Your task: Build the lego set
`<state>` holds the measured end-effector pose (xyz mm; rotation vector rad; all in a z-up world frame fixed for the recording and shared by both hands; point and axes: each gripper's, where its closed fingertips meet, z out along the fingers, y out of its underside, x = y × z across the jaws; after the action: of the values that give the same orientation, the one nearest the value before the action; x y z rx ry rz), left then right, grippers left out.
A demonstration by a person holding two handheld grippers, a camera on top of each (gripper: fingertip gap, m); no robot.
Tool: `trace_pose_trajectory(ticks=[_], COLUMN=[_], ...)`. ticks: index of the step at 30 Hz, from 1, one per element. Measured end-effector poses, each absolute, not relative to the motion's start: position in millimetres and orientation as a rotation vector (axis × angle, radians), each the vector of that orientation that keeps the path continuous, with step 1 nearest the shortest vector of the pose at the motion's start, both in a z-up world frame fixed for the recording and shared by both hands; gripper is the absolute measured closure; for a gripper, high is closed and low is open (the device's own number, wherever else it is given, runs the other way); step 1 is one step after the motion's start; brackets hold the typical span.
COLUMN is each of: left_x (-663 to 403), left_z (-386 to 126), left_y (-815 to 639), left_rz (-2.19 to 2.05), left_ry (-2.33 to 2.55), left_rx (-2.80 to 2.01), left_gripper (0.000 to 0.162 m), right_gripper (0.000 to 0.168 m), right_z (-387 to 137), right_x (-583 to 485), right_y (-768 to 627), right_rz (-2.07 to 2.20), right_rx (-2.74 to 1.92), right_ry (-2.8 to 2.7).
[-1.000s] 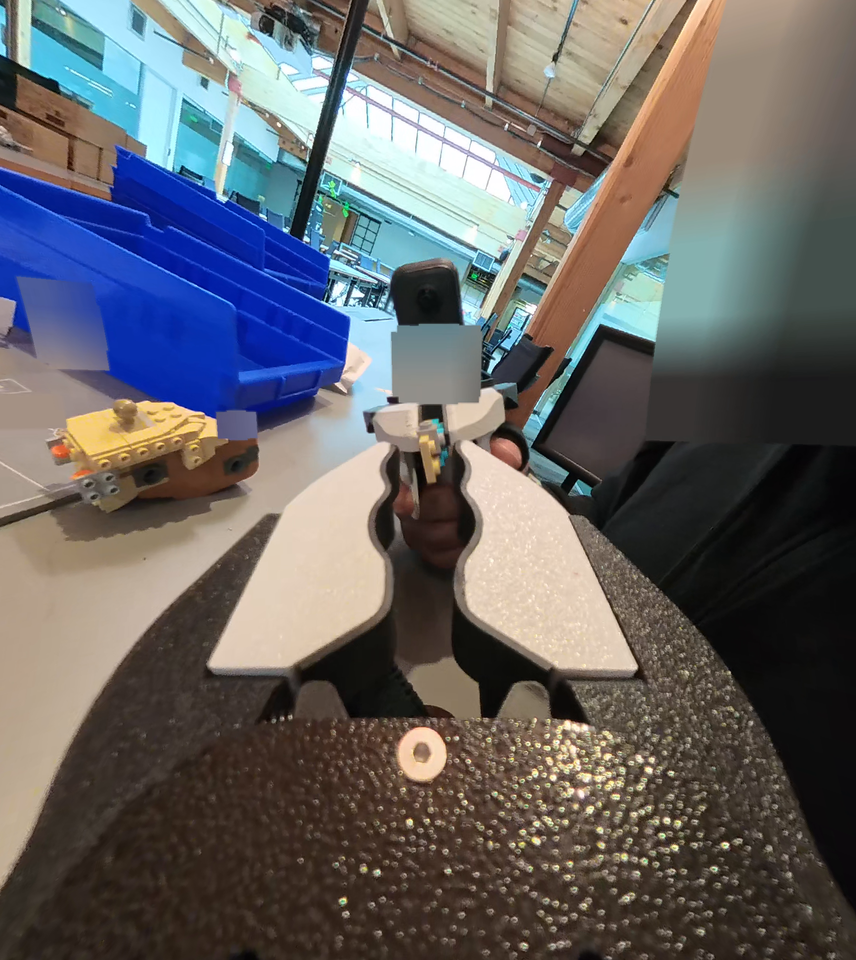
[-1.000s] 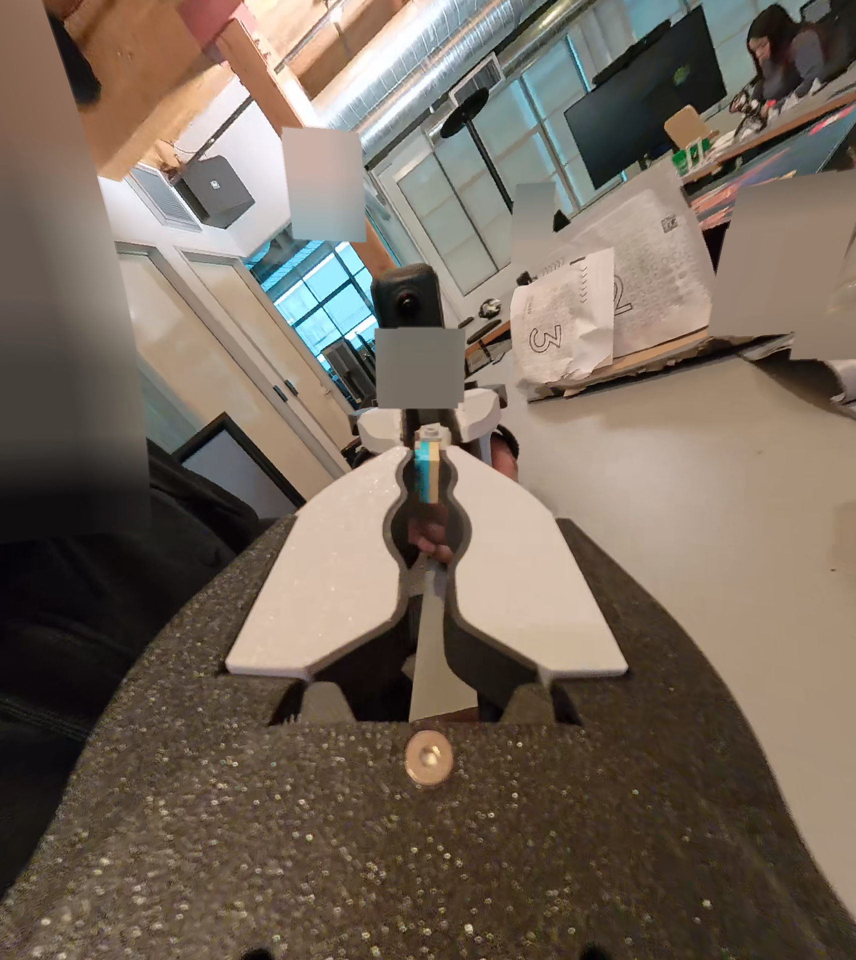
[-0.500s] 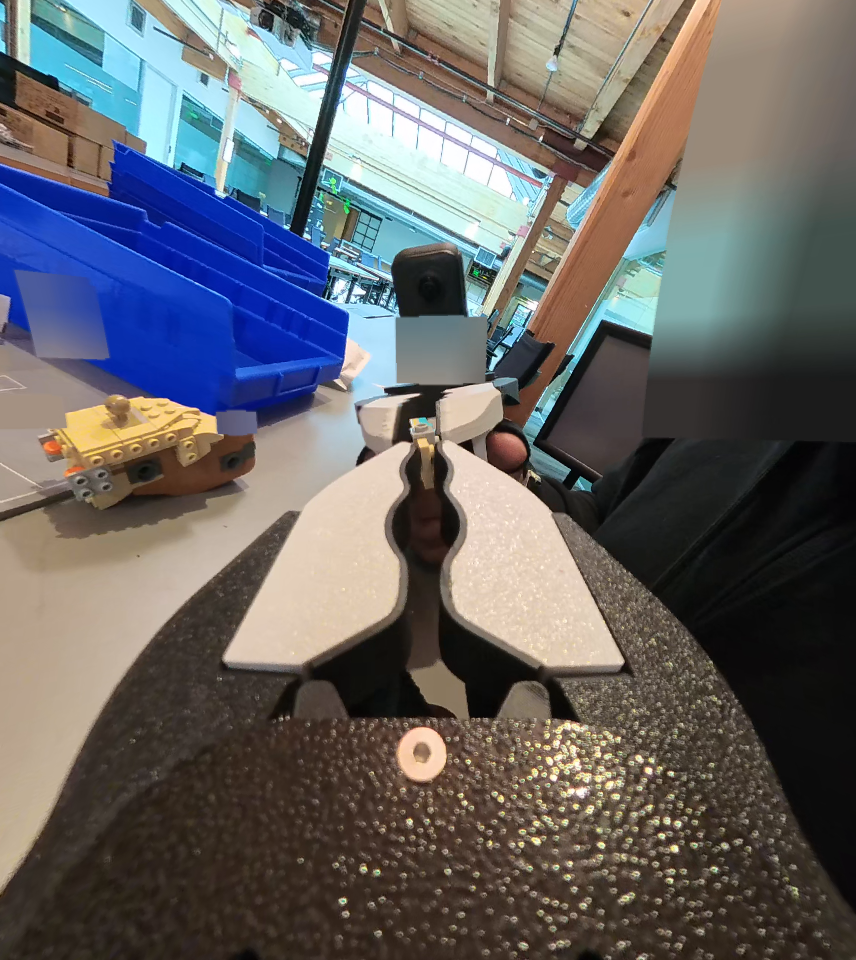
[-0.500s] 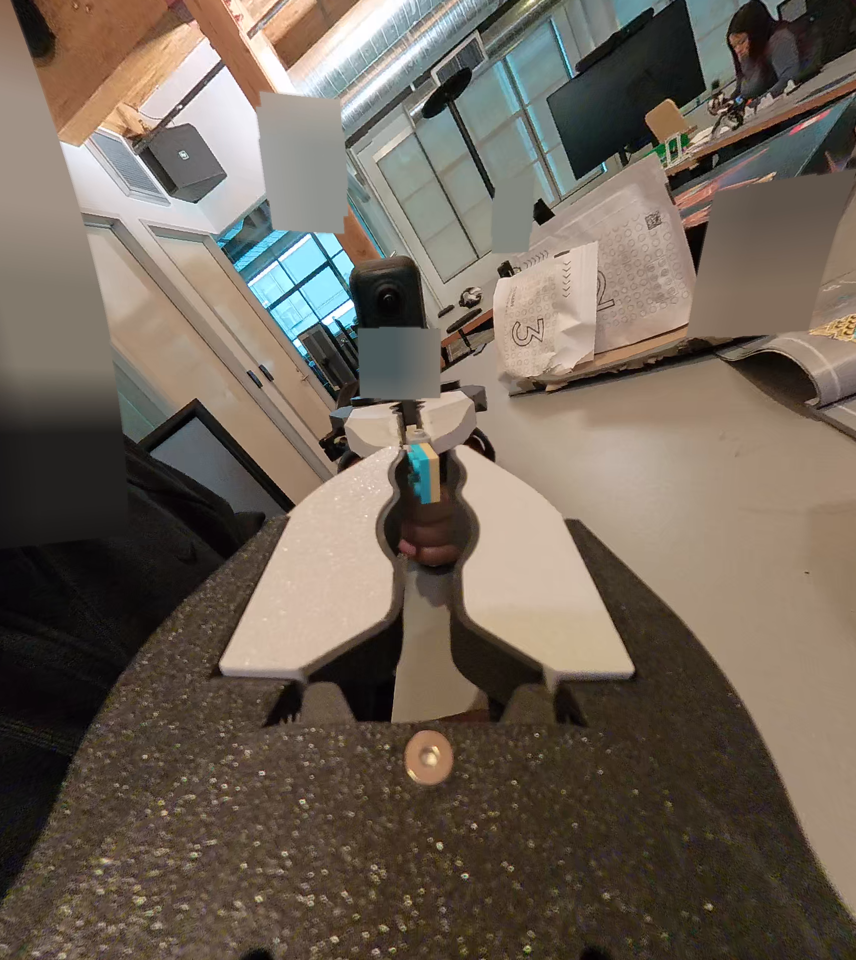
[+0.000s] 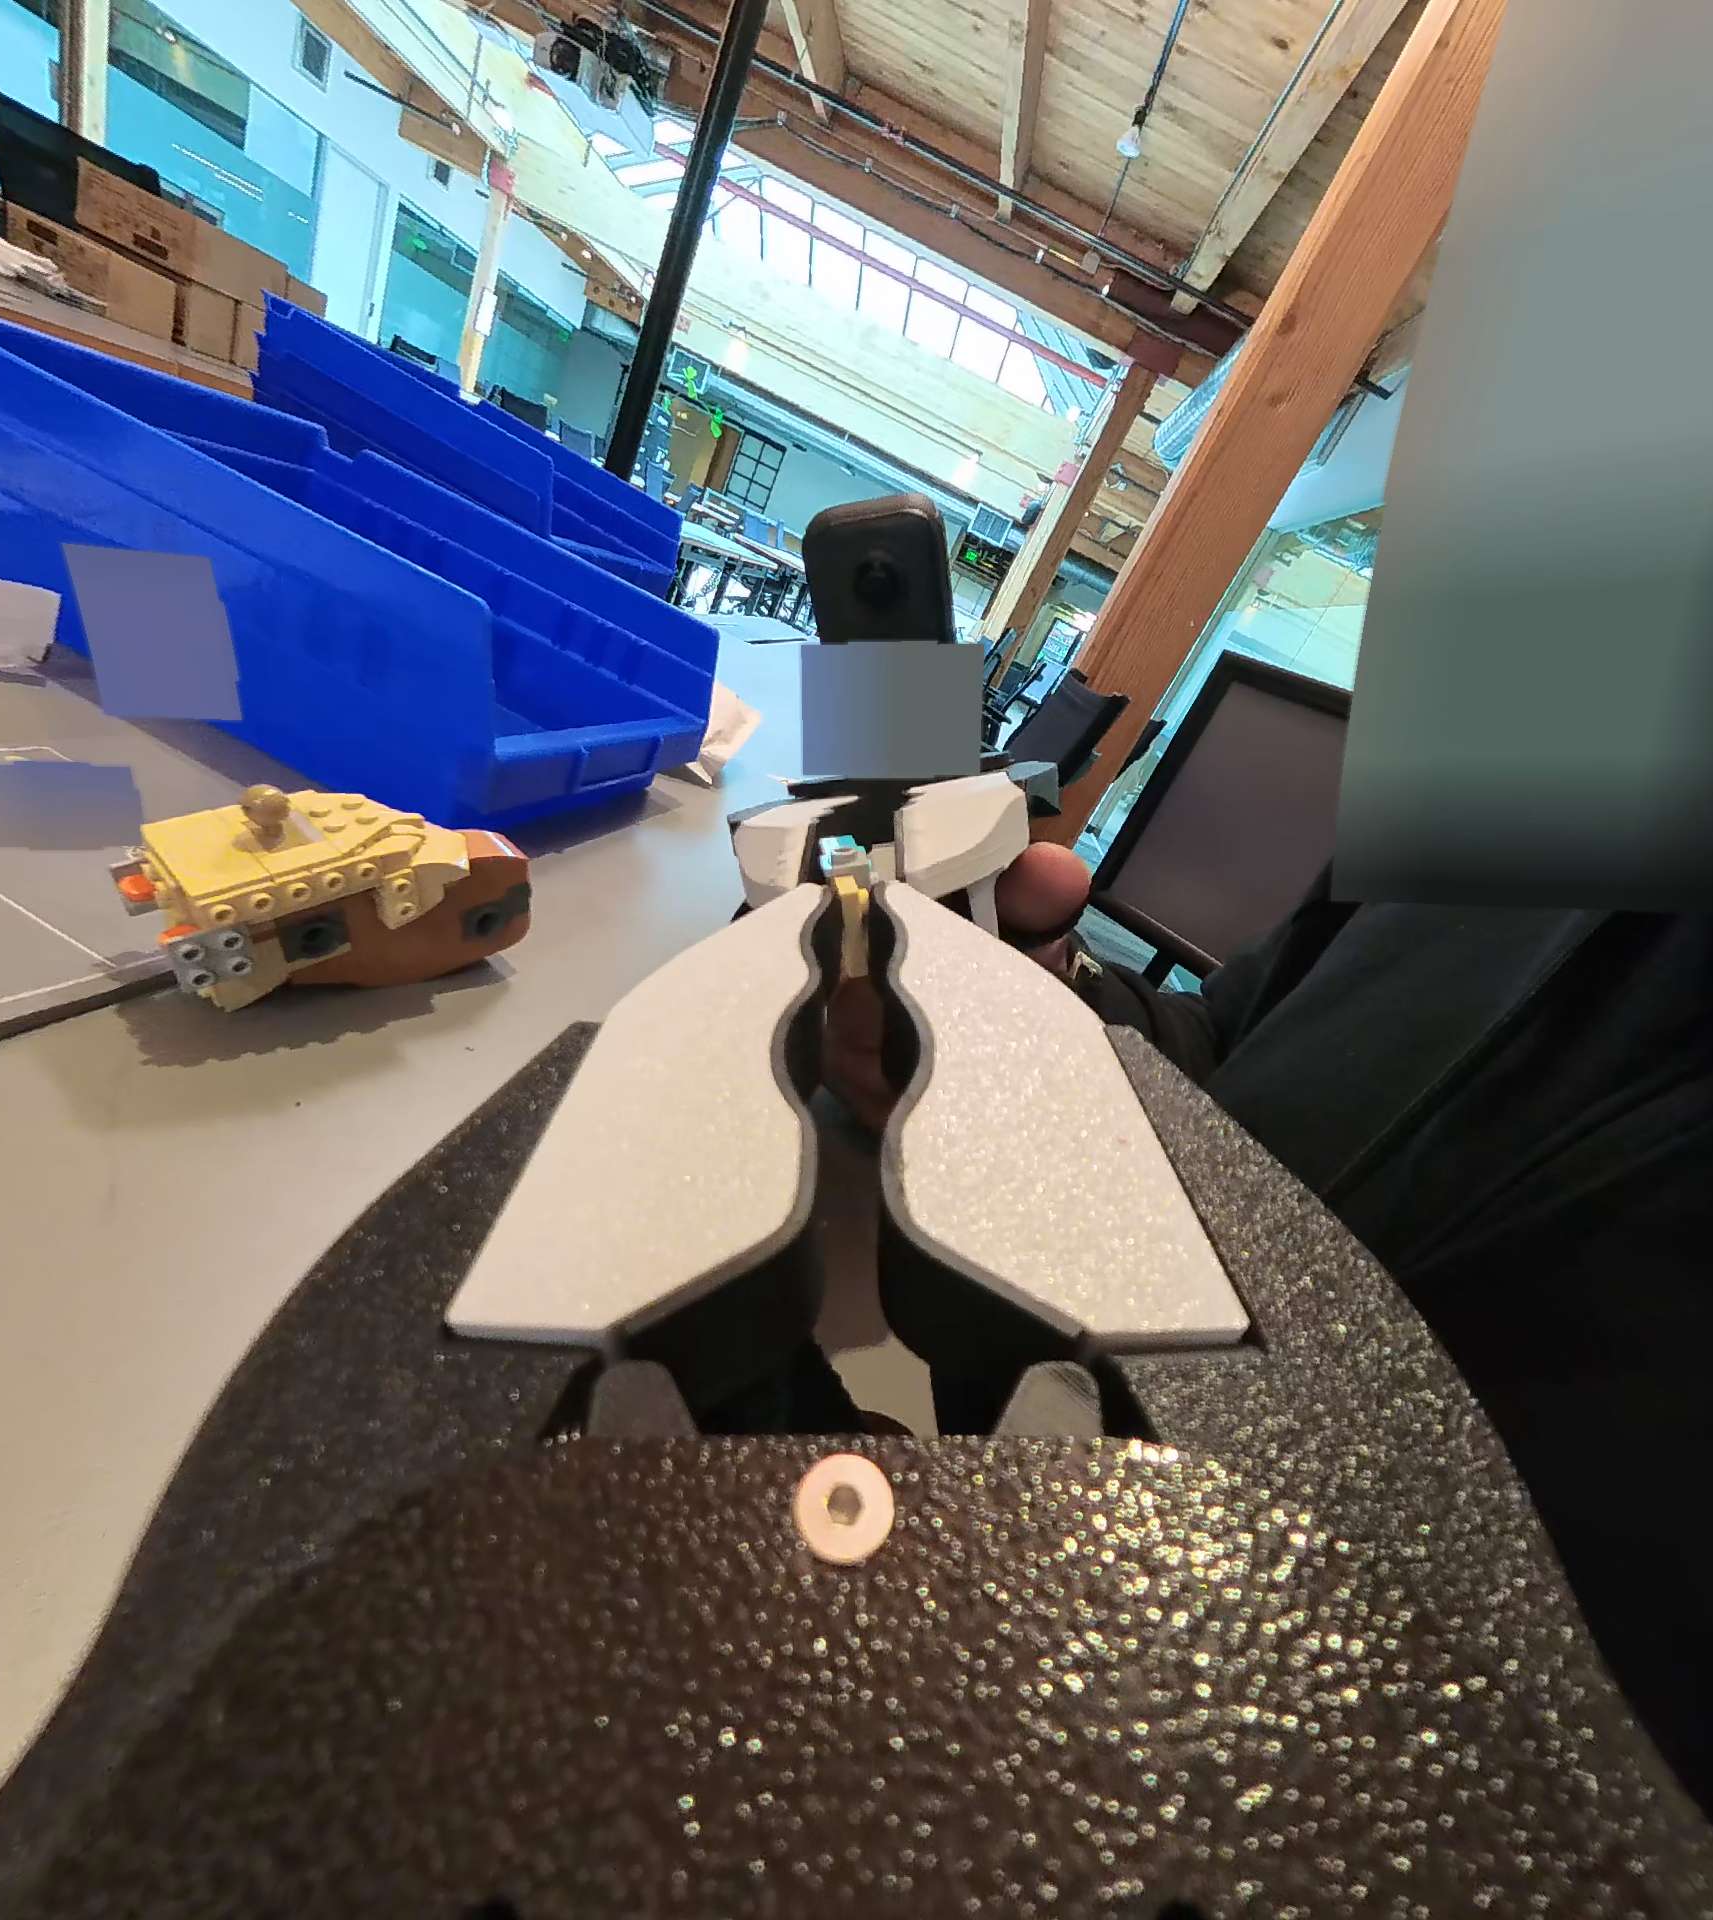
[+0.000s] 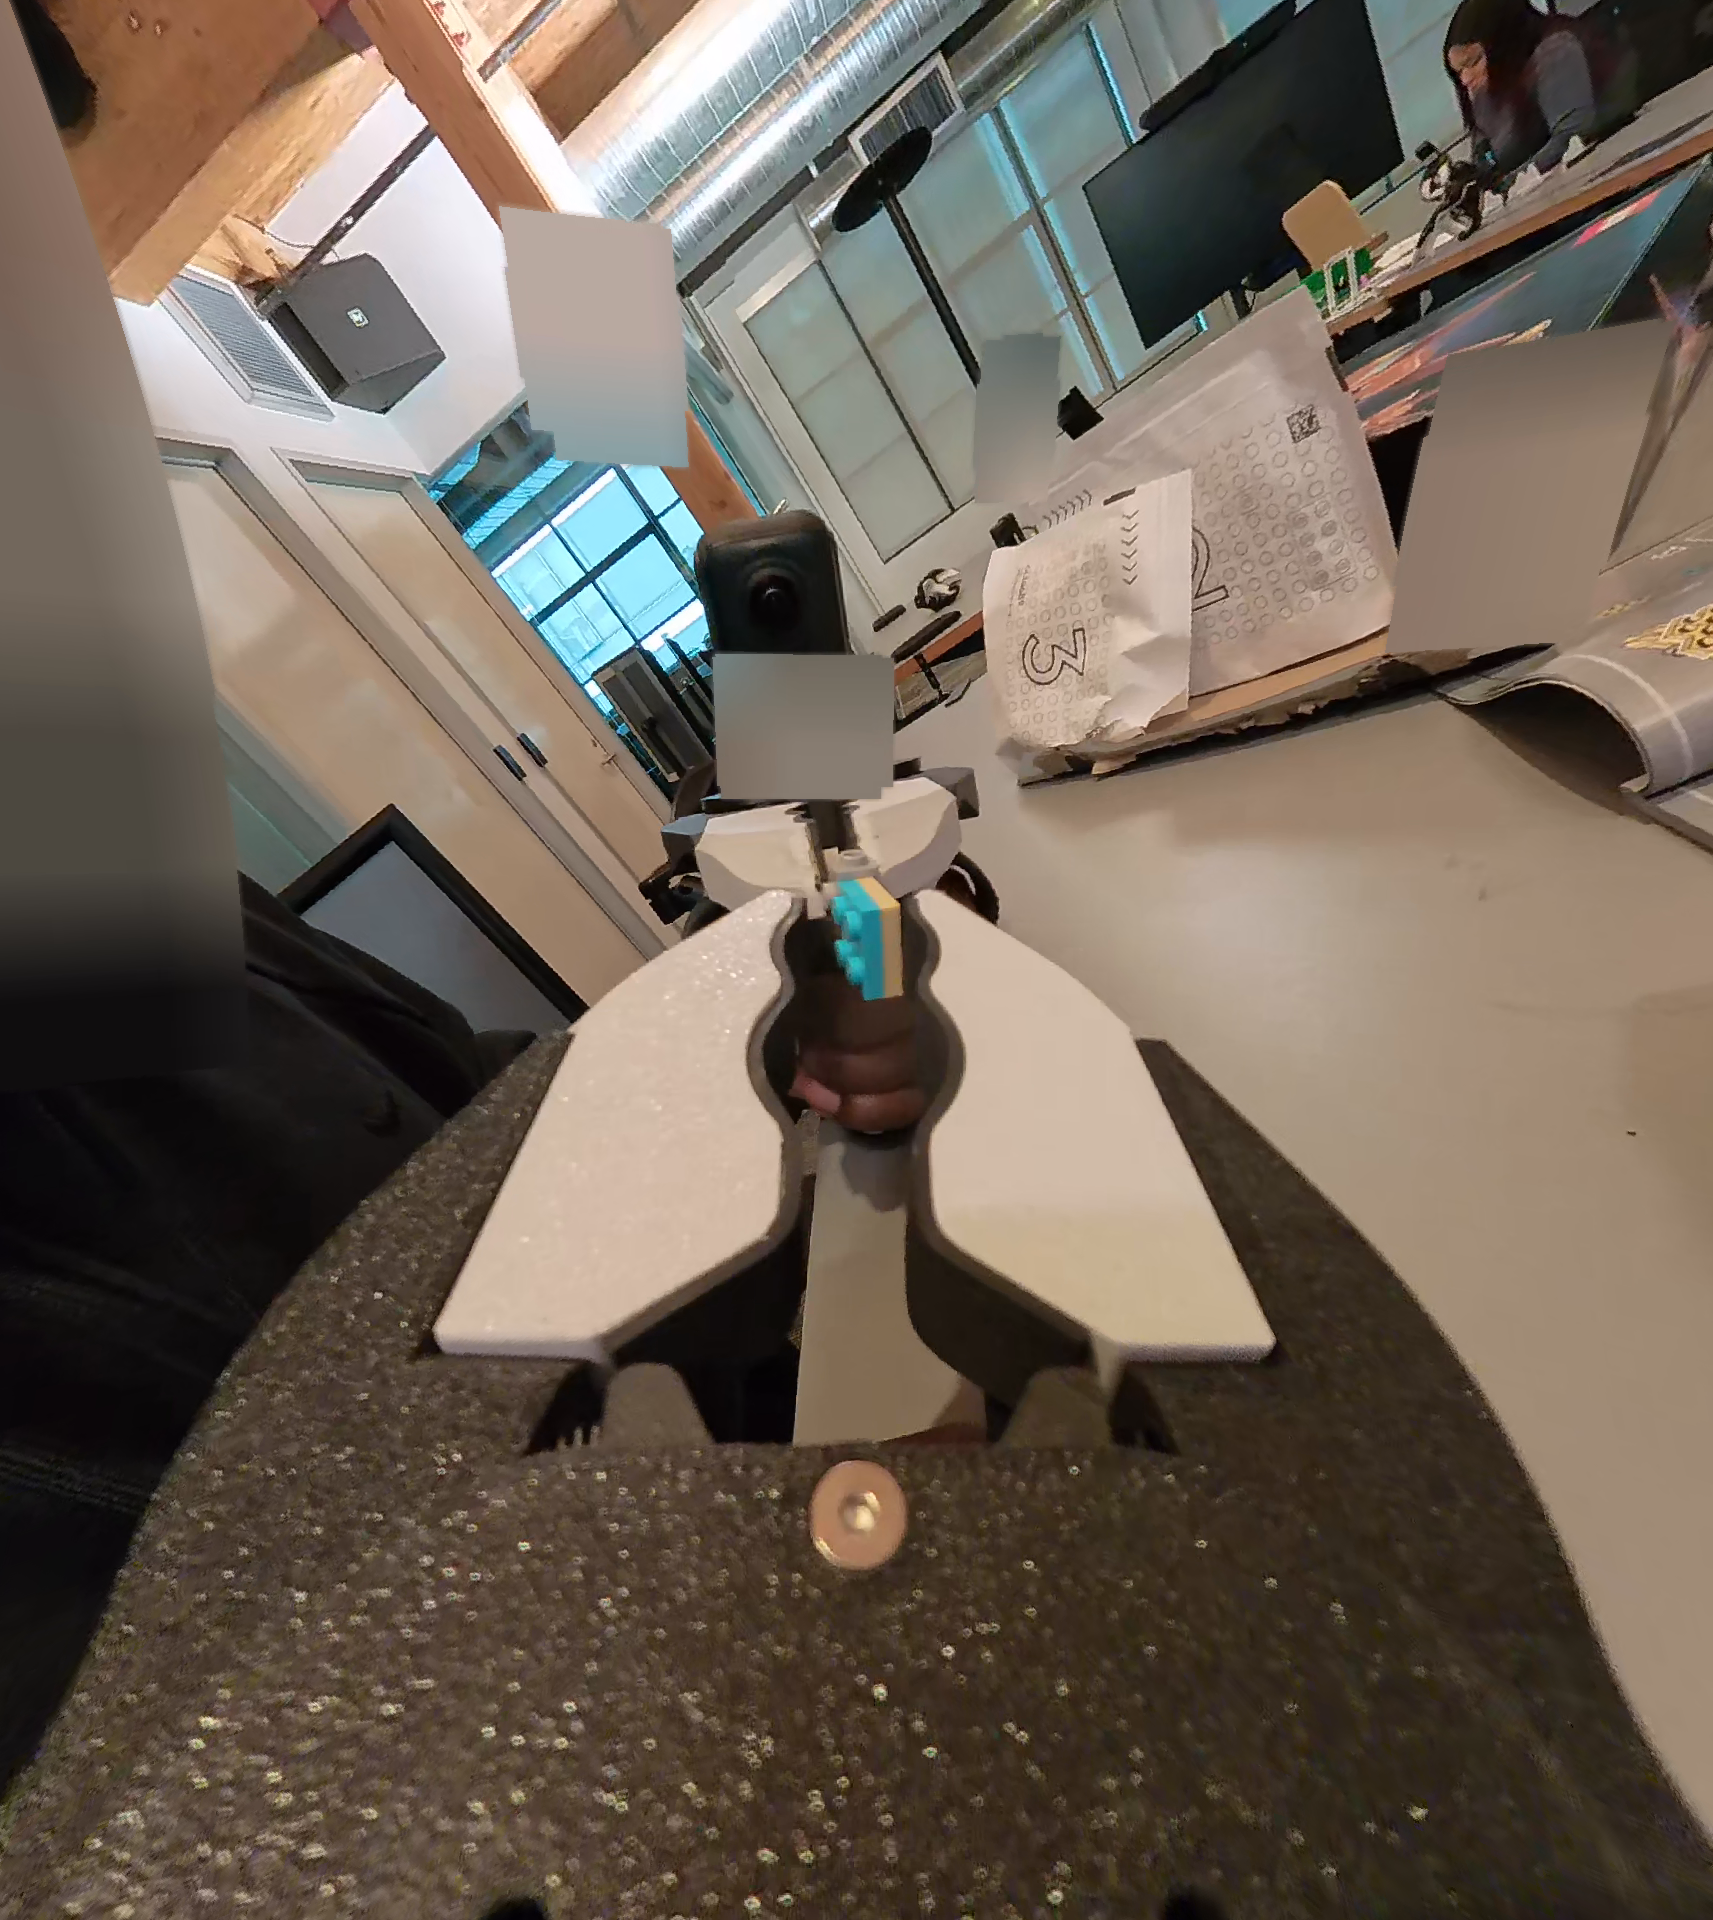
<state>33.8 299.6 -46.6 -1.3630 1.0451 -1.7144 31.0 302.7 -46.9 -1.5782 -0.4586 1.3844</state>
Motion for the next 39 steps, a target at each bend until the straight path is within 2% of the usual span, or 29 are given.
trace_pose_trajectory(ticks=[29,39], left_x=[34.5,32.8], left_z=[-47.6,-45.9], left_y=[294.6,289.0], left_rz=[-1.595,-1.61], left_ry=[1.116,1.145], left_rx=[-1.298,-1.258], left_gripper=[0.158,0.157], right_gripper=[0.152,0.159], right_z=[-49.8,-47.6], right_x=[29.8,26.9], right_y=[300.2,291.8], right_rz=[1.331,1.322], right_rx=[-1.618,-1.593], right_ry=[-0.502,-0.584])
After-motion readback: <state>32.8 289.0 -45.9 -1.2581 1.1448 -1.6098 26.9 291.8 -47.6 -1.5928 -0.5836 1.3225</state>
